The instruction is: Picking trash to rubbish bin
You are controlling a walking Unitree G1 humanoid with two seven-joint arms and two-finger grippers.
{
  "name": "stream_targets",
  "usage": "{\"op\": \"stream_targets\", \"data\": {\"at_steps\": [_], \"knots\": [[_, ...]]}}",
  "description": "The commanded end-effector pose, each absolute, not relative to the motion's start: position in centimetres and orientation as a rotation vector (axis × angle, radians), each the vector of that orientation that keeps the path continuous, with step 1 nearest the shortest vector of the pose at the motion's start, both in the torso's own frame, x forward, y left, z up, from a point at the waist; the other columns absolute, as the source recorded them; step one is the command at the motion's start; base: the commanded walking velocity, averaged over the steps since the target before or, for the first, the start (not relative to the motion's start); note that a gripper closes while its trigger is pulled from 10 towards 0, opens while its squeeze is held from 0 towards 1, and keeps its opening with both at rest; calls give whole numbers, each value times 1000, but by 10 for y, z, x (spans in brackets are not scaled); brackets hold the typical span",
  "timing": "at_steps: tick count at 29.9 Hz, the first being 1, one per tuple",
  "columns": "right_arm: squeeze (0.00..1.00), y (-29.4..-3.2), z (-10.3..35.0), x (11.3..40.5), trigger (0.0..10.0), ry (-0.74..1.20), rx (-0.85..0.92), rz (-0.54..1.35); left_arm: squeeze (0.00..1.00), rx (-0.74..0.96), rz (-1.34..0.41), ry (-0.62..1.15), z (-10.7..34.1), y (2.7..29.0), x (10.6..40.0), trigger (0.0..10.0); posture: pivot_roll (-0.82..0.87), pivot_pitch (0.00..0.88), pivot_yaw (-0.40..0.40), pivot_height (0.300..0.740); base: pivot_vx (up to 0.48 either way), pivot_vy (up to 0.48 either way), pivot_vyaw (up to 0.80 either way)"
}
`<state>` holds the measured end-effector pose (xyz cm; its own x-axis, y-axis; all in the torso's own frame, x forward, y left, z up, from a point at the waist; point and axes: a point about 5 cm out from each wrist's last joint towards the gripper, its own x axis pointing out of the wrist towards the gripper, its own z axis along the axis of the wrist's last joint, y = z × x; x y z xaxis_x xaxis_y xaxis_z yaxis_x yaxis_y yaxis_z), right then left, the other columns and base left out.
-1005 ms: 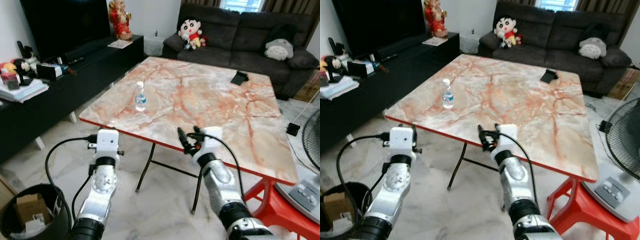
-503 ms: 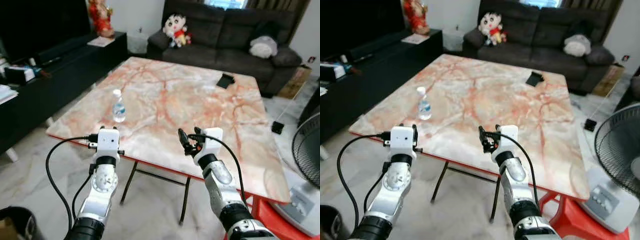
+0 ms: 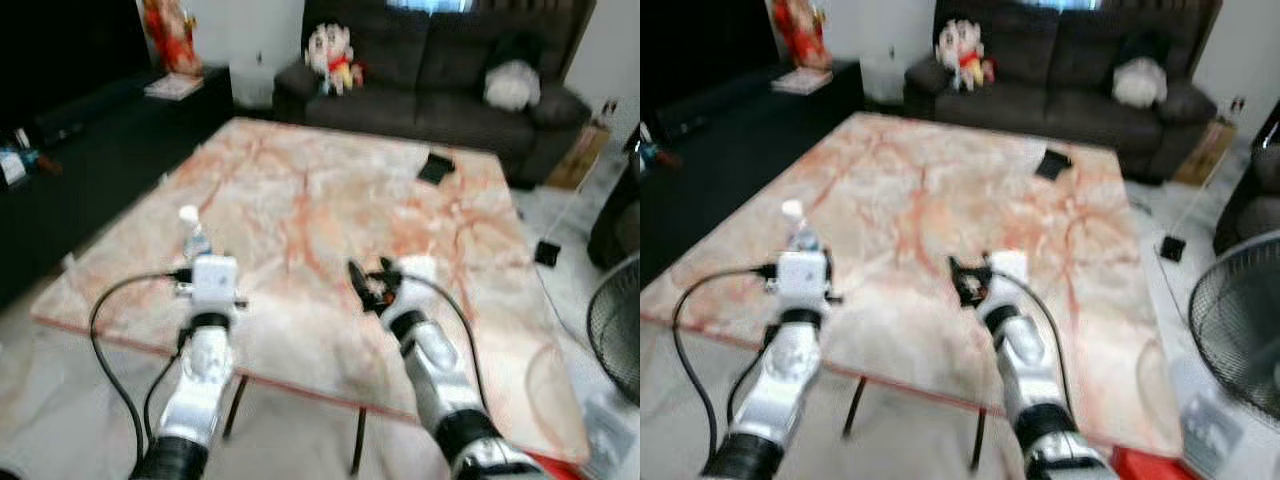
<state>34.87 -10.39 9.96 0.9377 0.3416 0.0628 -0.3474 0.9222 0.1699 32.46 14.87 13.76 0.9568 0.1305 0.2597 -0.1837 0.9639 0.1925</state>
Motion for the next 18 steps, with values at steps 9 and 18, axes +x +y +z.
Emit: {"op": "stream_targets", "data": {"at_steps": [9, 18], "knots": [[0, -95, 106, 351, 10000, -48, 200, 380, 0, 271, 144, -313, 147, 149, 322, 10000, 6, 10, -83, 740, 387, 0, 0], [0, -96, 105, 350, 10000, -44, 205, 375, 0, 320, 99, -397, 159, 139, 319, 10000, 8, 10, -84, 740, 0, 0, 0]]}}
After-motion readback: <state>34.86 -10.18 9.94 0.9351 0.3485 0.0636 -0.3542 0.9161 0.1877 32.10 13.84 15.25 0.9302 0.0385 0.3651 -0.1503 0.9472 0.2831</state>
